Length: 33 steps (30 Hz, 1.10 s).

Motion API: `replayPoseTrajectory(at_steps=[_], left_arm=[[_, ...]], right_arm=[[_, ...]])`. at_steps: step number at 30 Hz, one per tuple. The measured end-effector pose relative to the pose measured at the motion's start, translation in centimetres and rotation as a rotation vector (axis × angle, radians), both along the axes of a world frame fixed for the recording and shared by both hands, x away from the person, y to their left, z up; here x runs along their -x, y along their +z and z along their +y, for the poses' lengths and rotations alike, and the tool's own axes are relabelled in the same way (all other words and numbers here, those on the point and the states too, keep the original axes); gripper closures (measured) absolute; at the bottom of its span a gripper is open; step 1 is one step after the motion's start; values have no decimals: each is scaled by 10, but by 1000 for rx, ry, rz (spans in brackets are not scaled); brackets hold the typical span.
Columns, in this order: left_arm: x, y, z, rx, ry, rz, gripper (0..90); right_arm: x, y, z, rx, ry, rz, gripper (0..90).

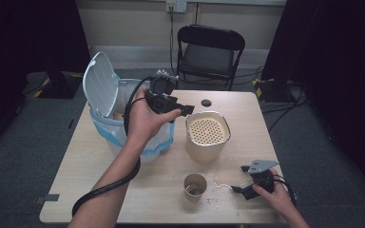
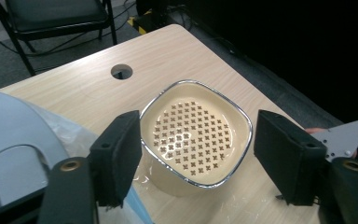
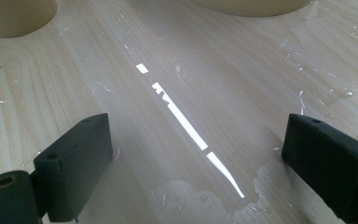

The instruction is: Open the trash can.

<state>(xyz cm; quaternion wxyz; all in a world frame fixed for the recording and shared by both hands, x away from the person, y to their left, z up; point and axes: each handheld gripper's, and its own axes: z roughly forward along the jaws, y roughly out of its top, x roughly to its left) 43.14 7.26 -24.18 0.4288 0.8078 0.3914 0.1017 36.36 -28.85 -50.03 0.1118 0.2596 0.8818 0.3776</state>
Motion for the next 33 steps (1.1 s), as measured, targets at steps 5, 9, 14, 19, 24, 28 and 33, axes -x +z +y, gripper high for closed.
replayPoseTrajectory(at_steps=[5, 9, 14, 19, 24, 28, 33], left_arm=[[0, -6, -1, 12, -20, 22, 247], [0, -10, -2, 21, -25, 56, 204], [0, -13, -3, 46, -49, 68, 176], [5, -16, -4, 46, -91, 60, 159], [11, -20, -6, 51, -135, 70, 158], [16, -23, -8, 61, -164, 76, 159], [22, -25, -10, 42, -216, 69, 159]], right_arm=[[0, 0, 0, 0, 0, 0, 75], [0, 0, 0, 0, 0, 0, 75], [0, 0, 0, 0, 0, 0, 75], [0, 0, 0, 0, 3, 0, 75], [0, 0, 0, 3, 2, 1, 75], [0, 0, 0, 3, 2, 1, 75], [0, 0, 0, 0, 3, 2, 74]])
